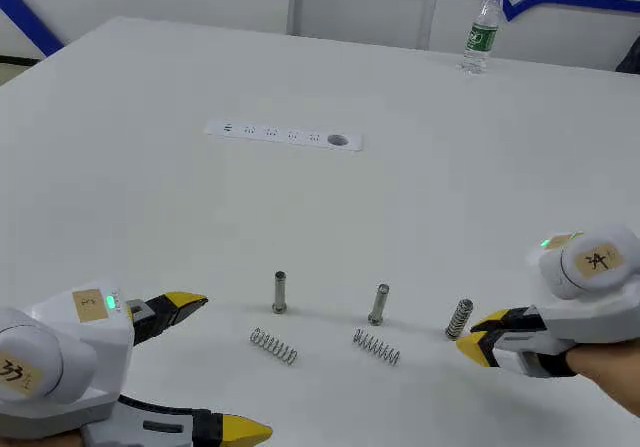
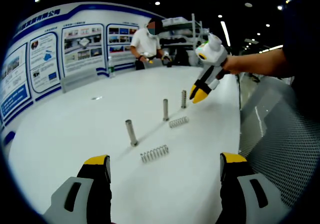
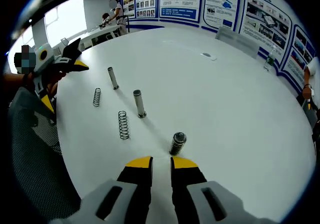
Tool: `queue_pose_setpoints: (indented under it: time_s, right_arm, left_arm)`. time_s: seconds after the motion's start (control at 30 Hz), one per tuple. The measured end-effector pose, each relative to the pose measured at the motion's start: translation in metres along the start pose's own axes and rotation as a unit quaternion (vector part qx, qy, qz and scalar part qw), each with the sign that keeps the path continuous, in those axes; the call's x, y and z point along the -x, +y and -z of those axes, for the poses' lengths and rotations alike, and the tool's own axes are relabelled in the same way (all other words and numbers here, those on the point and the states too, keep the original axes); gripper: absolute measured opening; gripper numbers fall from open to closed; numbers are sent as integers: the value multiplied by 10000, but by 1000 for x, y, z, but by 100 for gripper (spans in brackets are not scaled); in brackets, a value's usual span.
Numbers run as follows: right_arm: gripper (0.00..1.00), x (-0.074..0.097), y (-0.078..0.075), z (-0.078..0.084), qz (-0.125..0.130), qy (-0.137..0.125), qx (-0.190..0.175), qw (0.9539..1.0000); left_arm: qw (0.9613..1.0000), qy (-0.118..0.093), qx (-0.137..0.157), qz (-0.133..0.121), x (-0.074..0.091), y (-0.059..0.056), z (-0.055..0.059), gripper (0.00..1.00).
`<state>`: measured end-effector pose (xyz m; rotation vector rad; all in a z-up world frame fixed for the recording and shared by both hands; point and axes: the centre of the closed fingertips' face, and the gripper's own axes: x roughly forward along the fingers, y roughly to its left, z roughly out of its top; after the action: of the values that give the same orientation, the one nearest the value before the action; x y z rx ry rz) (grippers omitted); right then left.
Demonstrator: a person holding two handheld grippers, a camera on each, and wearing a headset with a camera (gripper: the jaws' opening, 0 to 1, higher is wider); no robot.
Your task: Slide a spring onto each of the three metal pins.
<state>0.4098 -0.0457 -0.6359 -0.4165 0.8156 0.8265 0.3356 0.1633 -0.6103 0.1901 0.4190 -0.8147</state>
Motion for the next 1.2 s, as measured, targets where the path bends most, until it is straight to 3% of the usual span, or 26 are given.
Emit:
queue_pose_setpoints:
  time_s: [0.3, 0.57, 1.2]
  right_arm:
    - [15, -1, 24, -2, -246, 35, 154, 9996]
    - [15, -12, 49, -13, -535, 21, 409, 9977]
    - [16, -37, 59, -21, -795, 119, 596, 9950]
  left_arm:
    - [10000, -8, 4, -7, -1, 0, 1, 92]
    - [10000, -2, -15, -9, 0, 0, -1, 92]
    - [10000, 23, -5, -14, 0, 0, 1, 92]
